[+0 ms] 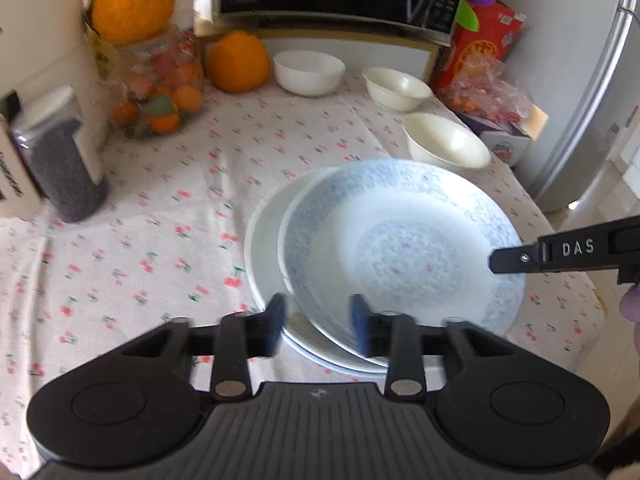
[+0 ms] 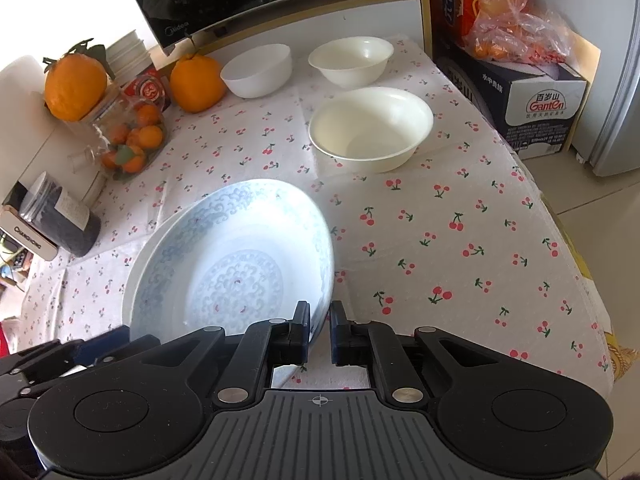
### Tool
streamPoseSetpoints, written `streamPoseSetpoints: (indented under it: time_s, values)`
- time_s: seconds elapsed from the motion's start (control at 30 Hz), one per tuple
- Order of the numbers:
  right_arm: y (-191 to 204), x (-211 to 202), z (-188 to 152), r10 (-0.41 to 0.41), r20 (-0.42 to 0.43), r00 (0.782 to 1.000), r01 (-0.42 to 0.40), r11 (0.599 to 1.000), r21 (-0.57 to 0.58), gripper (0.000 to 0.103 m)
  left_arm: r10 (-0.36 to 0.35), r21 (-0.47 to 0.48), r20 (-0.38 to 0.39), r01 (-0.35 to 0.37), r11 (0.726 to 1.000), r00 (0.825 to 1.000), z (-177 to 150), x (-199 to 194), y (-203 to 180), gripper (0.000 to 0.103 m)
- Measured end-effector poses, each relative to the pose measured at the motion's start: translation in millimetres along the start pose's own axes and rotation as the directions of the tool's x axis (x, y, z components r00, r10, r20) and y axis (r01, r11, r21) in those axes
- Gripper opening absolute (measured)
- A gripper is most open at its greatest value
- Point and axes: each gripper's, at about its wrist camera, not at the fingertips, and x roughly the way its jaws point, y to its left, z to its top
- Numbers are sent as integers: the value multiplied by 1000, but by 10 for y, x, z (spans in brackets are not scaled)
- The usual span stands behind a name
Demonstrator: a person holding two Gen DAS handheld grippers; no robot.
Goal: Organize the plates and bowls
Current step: 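Lower the blue-patterned plate onto the white plate with both tools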
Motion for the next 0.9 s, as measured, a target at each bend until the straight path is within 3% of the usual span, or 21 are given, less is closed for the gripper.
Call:
streamPoseSetpoints:
  time_s: [0.27,0.57,0.9]
  values:
    - [18,24,4,-2,-4,1000,2,1000,-4,8,10,-41,-16,-11,999,1000,10,69,91,47]
    - [147,145,-28,4,-40,999,-5,1000,-28,11,-4,-75,-44,1,997,999,10,118,137,35]
    - [180,189,-7,26,-66,998,-27,1000,-17,22,-25,-117,-70,17,993,997,-1,141,189,32]
